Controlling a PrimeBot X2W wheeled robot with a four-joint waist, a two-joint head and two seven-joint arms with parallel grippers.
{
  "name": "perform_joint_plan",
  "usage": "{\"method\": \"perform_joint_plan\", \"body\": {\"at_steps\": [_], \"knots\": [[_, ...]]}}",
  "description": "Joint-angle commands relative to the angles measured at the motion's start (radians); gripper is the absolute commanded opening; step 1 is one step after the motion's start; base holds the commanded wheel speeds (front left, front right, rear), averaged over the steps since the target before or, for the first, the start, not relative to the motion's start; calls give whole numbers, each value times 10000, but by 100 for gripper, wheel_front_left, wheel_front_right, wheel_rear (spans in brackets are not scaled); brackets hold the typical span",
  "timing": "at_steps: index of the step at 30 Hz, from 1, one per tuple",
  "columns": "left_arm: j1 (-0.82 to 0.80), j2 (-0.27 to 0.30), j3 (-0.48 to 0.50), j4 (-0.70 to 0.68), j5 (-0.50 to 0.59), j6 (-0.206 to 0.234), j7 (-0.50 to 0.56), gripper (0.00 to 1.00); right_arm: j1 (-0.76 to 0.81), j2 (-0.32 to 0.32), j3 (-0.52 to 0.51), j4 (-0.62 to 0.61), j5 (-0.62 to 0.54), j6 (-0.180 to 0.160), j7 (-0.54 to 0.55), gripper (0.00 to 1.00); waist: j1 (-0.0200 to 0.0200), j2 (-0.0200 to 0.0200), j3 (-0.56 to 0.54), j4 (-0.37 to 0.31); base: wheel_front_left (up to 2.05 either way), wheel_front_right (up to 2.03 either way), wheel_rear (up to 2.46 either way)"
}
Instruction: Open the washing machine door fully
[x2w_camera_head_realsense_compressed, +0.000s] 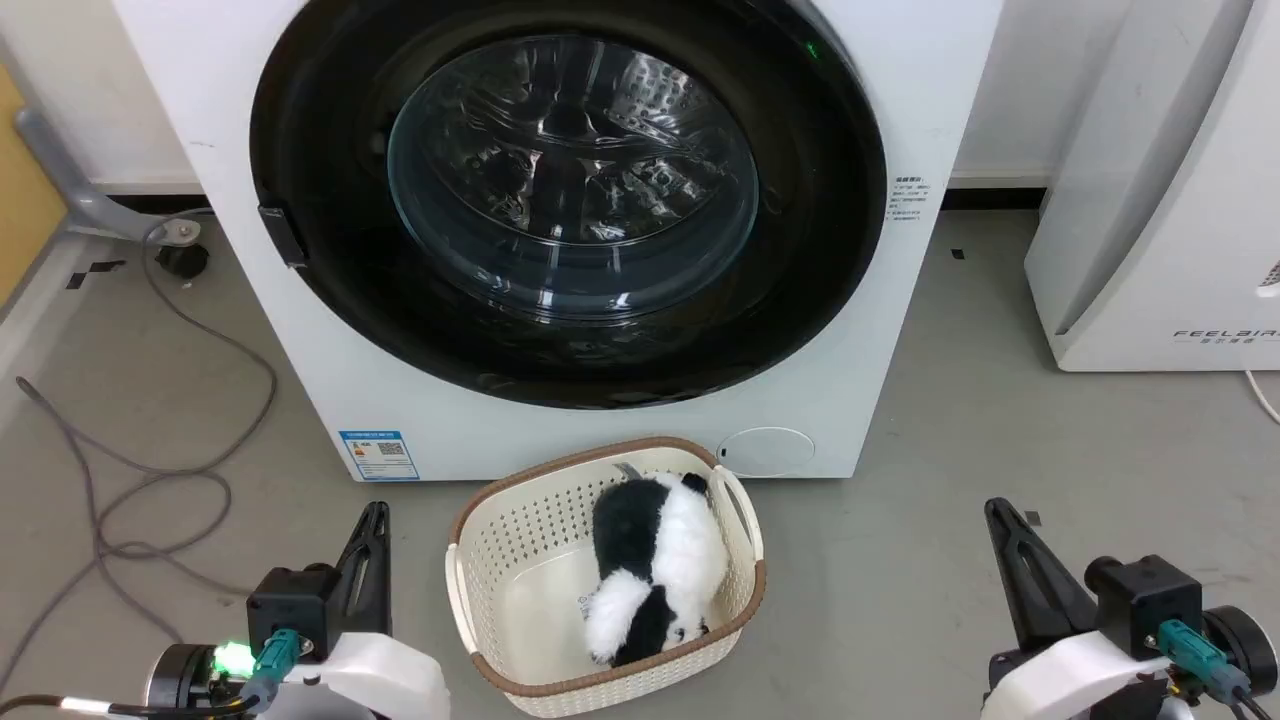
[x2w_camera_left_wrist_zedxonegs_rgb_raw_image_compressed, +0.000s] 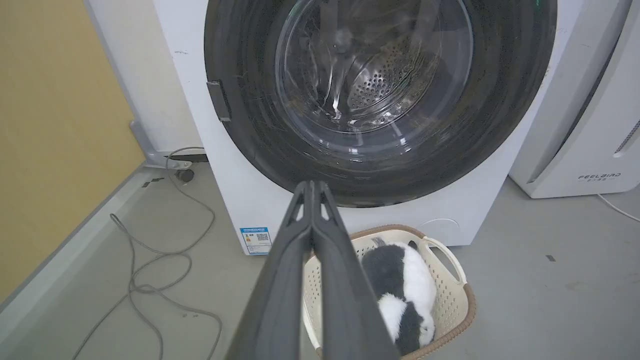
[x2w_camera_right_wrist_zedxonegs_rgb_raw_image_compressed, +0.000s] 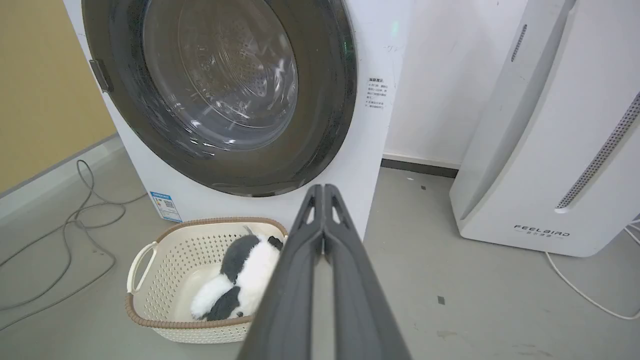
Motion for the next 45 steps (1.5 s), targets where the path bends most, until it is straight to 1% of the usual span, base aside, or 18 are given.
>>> {"method": "perform_joint_plan", "body": {"at_steps": [1, 29, 30, 40, 45], "knots": [[-157, -9, -40, -52, 75, 64, 55, 0, -213, 21, 26, 39, -106, 6, 58, 0, 0, 0, 2, -5, 0, 0, 0], [-196, -20, -91, -66, 101, 95, 175, 0, -260, 22, 39, 58, -152, 6, 179, 0, 0, 0, 9, -28, 0, 0, 0], [-41, -23, -73, -25, 73, 68, 172, 100, -143, 0, 34, 33, -72, 0, 173, 100, 0, 0, 9, -29, 0, 0, 0], [-68, -23, -140, 5, 24, 210, 23, 100, -130, 1, -55, -36, 268, 0, 25, 100, 0, 0, 26, -30, 0, 0, 0], [-88, -23, -182, -3, -2, 314, -81, 100, -136, 2, -133, -91, 789, 1, -79, 100, 0, 0, 41, -29, 0, 0, 0]]}}
